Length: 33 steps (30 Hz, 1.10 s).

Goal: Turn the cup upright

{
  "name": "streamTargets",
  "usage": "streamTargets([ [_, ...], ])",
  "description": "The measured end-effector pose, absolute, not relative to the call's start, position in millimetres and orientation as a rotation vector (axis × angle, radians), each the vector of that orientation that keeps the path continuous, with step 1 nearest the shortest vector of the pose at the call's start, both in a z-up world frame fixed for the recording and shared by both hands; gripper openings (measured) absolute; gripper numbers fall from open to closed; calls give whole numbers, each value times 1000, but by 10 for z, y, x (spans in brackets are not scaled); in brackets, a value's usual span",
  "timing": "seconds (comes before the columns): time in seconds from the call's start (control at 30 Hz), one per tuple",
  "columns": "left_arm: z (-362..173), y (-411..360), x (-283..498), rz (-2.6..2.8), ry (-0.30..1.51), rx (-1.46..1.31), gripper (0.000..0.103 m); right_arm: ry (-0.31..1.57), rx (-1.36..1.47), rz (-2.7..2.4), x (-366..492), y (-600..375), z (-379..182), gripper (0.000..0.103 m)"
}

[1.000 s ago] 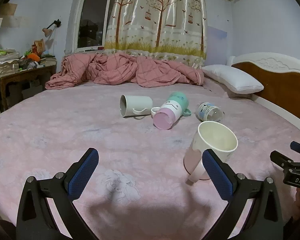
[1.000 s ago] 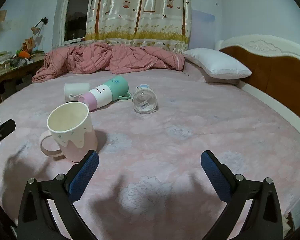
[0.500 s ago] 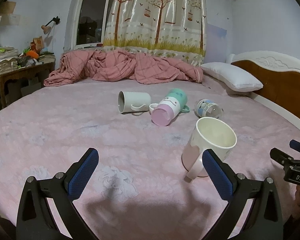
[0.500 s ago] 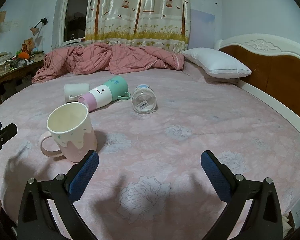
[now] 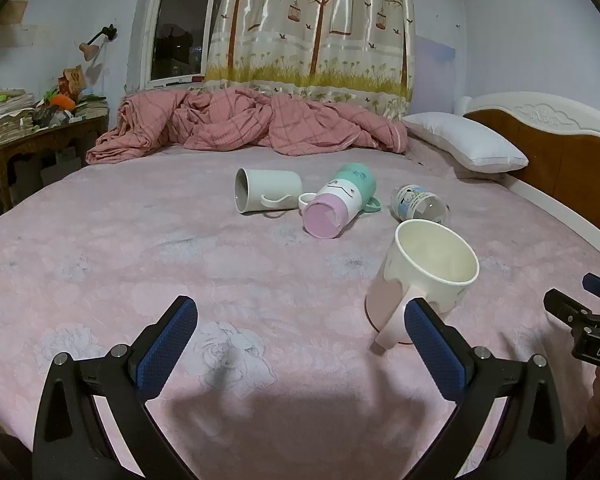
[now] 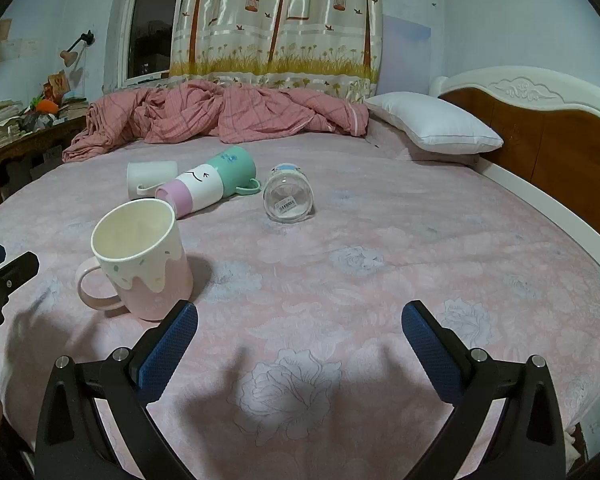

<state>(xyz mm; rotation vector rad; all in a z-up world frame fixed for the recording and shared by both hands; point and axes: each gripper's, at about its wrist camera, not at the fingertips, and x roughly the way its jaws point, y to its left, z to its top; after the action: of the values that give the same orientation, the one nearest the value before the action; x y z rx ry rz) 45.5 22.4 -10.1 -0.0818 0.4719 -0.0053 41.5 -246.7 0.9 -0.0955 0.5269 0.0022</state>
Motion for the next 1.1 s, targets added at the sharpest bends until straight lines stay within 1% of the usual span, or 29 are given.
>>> streamTargets([
  [1.1,-140,289,469,8,482,-89,103,531,-97,2,419,-2474,12,103],
])
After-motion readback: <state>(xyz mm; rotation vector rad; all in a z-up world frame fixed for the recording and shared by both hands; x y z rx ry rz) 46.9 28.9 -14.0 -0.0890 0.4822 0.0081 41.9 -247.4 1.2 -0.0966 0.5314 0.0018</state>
